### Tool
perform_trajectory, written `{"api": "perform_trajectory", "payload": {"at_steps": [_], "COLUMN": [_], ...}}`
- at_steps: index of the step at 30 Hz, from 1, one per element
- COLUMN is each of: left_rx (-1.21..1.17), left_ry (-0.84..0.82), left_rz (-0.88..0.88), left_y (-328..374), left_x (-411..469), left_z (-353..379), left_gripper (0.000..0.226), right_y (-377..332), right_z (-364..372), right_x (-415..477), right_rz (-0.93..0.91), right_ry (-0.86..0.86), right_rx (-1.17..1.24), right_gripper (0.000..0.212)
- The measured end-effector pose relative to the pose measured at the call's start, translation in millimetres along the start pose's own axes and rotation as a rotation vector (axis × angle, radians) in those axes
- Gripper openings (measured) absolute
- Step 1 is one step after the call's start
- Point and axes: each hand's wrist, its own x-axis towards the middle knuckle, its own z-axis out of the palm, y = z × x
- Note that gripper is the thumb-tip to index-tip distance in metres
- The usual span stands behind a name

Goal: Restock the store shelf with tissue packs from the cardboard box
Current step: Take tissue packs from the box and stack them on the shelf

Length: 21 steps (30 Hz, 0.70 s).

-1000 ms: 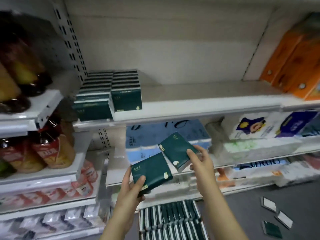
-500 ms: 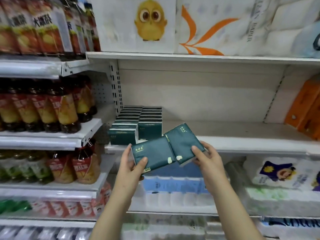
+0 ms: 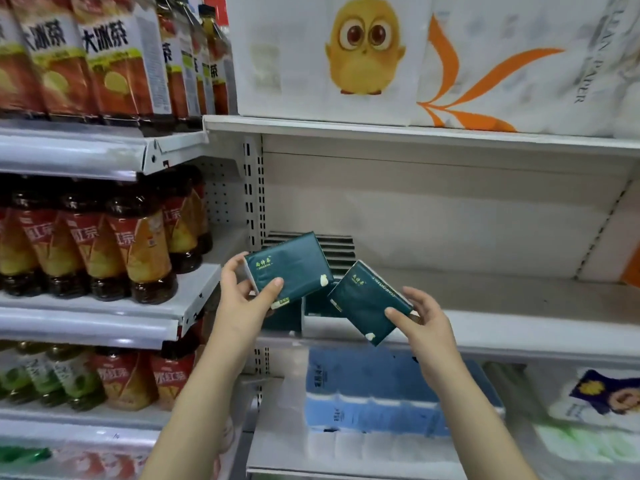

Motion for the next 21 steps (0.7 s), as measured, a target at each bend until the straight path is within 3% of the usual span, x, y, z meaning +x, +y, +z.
{"api": "perform_trajectory", "payload": {"at_steps": [10,21], "left_rx": [-0.025,0.037], "left_ry": [0.000,-0.101], "left_rz": [-0.085,-0.099], "left_y": [-21.7,-27.7], "left_x": [74.1,102.3], "left_z": [-14.4,-1.5], "left_gripper": [0.059,0.065], "right_y": [15.0,28.4], "right_z": [54.6,58.7], "right_x": [46.4,56.8], "right_rz": [-0.228,-0.300], "right_ry": [-0.185,-0.168], "right_rx": [-0.498,-0.630], "right_gripper": [0.041,0.048]}}
